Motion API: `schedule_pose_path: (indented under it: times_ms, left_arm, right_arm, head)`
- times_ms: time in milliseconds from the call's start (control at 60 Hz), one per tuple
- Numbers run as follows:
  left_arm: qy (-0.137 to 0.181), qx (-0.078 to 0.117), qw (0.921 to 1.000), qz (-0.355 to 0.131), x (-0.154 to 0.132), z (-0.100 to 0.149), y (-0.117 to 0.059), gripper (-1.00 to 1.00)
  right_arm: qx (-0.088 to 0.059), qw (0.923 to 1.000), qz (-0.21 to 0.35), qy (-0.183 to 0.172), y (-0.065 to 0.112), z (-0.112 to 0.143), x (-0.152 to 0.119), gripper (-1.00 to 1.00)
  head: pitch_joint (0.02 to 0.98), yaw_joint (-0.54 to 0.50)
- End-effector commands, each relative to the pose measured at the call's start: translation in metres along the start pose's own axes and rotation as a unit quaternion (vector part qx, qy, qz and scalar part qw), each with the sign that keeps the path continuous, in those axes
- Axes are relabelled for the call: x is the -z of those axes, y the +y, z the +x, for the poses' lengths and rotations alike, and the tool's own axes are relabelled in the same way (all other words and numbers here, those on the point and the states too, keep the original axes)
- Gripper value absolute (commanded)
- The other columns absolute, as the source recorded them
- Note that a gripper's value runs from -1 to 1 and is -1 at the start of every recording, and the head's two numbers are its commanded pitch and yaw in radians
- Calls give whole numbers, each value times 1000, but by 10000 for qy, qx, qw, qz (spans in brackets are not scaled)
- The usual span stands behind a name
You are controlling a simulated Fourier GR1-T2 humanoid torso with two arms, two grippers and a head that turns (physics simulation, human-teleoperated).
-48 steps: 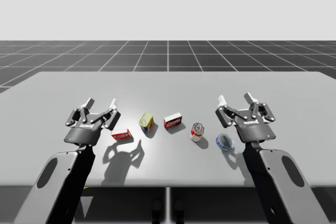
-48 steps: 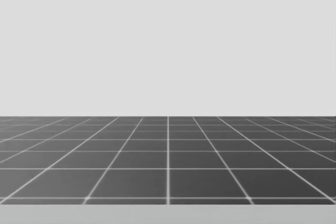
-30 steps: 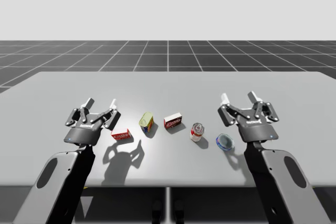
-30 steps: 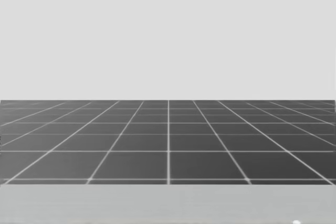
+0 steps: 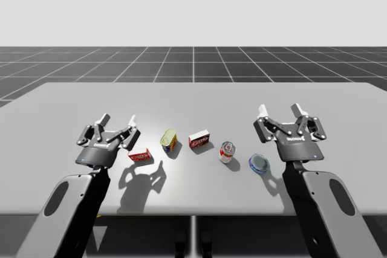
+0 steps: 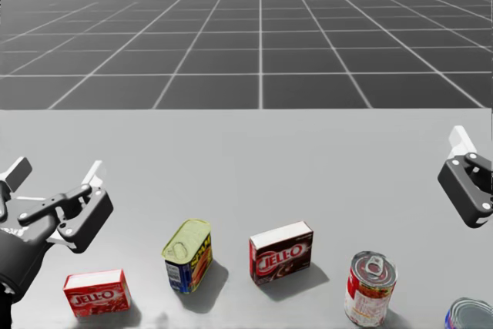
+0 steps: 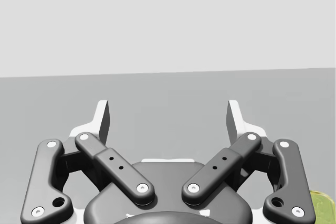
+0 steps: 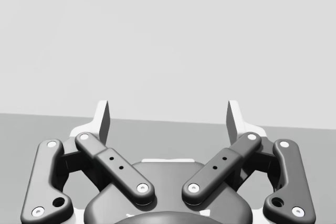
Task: Pick up the potted meat can and lift it.
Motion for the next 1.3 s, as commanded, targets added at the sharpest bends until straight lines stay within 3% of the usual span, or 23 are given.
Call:
schedule_pose_path:
  times_ms: [17, 183, 517, 567, 667, 833, 900, 1183, 1300]
  left_arm:
    - [54, 62, 10000, -20, 0, -3, -1, -1000]
    - [75, 103, 9999, -53, 2, -3, 0, -1000]
    - [116, 102, 9998, -129, -3, 3, -5, -1000]
    - [218, 61, 9994, -267, -5, 6, -8, -1000]
    - [484, 238, 9975, -466, -9, 10, -13, -1000]
    - [1230, 215, 9877, -938, -22, 25, -25, -1000]
    - [1395, 204, 9830, -1175, -28, 31, -29, -1000]
    - [1979, 274, 9635, -1779, -46, 39, -47, -1000]
    - [2033, 339, 9626, -1757, -44, 27, -56, -1000]
  right_arm:
    - [-61, 10000, -53, -23, 0, 0, 0, -1000]
    - [-114, 9999, -39, -15, 2, -1, 1, -1000]
    - [-176, 9998, -33, 11, 6, -3, 0, -1000]
    - [-201, 9998, -28, 5, 7, -3, 0, -1000]
    - [-277, 9996, -47, -1, 7, -4, 0, -1000]
    - [-309, 9995, -63, 61, 6, -8, 2, -1000]
    - [-319, 9995, -60, 63, 7, -8, 2, -1000]
    - [-322, 9995, -41, 23, 6, -7, 2, -1000]
    - [-308, 9995, -42, 11, 5, -6, 1, -1000]
  head:
    - [622, 63]
    - [746, 125]
    - [768, 165]
    - [767, 169]
    - [760, 166]
    - [755, 163]
    - [753, 165]
    - [750, 165]
    - [751, 164]
